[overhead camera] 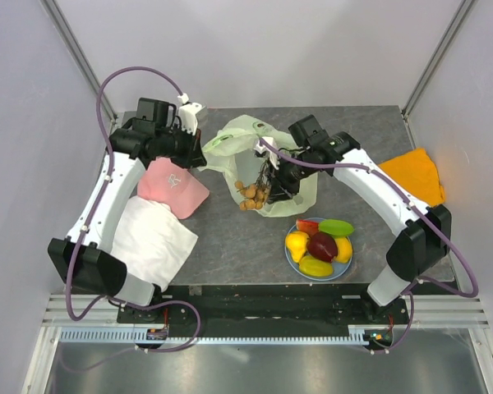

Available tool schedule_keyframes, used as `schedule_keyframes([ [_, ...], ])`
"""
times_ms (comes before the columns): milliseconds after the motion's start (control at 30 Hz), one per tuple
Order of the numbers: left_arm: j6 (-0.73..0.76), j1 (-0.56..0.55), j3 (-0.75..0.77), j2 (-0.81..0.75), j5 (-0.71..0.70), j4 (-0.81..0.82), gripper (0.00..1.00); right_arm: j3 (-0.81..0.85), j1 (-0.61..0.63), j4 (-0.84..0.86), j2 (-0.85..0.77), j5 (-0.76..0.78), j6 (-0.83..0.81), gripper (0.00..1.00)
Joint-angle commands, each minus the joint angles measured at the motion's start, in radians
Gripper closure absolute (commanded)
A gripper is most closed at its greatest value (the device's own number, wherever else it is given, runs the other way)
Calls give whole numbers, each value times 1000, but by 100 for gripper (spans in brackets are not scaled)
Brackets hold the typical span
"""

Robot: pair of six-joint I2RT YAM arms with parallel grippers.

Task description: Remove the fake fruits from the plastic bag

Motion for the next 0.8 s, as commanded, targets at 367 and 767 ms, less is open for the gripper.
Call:
schedule_keyframes([
  [367, -41, 13, 61, 144, -55, 22, 98, 122, -2, -501, -212, 125, -563, 91],
  [767, -41, 21, 43, 142, -45, 24, 98, -189, -2, -501, -377, 350, -716, 90],
])
